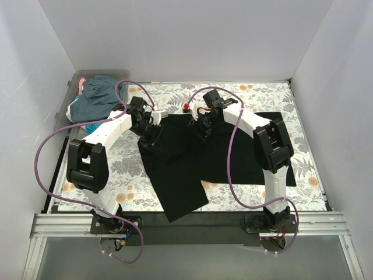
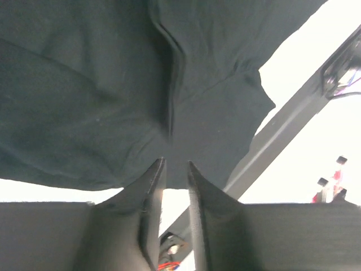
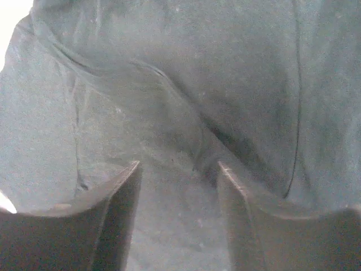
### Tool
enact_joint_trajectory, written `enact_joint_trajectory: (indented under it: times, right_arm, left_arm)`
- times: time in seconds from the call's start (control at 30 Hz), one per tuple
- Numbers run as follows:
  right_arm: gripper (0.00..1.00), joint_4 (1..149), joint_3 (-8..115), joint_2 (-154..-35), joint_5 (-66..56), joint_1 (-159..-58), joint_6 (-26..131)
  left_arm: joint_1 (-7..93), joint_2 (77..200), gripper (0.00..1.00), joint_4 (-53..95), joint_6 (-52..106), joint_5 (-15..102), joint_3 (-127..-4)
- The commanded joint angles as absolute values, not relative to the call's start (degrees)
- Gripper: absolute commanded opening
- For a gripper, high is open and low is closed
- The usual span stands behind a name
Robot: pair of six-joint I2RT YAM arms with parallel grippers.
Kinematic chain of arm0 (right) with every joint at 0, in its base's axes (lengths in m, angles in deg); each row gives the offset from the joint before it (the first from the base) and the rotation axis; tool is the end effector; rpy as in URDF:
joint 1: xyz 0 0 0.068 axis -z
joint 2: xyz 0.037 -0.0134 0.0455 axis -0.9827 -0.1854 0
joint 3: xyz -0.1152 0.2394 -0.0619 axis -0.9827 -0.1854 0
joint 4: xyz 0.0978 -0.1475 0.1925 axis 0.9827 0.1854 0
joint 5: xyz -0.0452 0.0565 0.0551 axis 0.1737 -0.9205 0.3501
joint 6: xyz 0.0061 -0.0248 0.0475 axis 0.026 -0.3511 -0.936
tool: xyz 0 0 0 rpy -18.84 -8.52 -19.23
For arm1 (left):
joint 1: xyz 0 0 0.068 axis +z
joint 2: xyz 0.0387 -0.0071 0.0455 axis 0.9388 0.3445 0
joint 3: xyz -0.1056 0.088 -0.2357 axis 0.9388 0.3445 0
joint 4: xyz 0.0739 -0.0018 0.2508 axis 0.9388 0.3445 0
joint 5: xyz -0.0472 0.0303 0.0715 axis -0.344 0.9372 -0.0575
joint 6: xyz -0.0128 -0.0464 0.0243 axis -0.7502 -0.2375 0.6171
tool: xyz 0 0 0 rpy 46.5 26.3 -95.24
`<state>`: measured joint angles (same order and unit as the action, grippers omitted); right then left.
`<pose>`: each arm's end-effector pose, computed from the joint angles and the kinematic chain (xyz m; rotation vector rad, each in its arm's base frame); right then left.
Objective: Fold and stack the t-shirts
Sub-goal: Fold the tshirt
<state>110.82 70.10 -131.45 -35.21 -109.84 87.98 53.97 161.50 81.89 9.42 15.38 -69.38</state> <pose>0.3674 0.2416 0.2060 -1.4419 2.0899 0.8671 0.3061 -0.1091 0.2371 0.2540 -2.8765 0.9677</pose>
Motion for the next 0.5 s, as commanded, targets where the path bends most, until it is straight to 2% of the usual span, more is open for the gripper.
enact_joint_trajectory:
  times: [0.0,0.13,0.2,0.3,0.47]
  right_arm:
    - [0.73,113.02,71.72,-126.86,-36.75,-105.53,88.09]
    - [0.73,118.10,75.24,-126.33,-38.69,-97.35,86.41]
    - [0.65,120.66,76.55,-126.68,-36.77,-92.53,87.54]
    - [0.58,123.13,76.47,-127.03,-31.93,-85.85,87.64]
    - [0.53,126.20,78.58,-130.10,-28.15,-77.67,86.67]
  left_arm:
    - [53.85,160.95,0.36,84.58,14.63,13.95,-69.36]
    - [53.85,161.39,0.52,84.67,15.78,12.80,-73.47]
    - [53.85,163.49,0.53,83.89,15.52,13.32,-75.76]
    - [53.85,166.92,0.53,78.90,12.89,14.82,-78.49]
    - [52.89,175.95,0.49,71.15,5.78,13.33,-85.34]
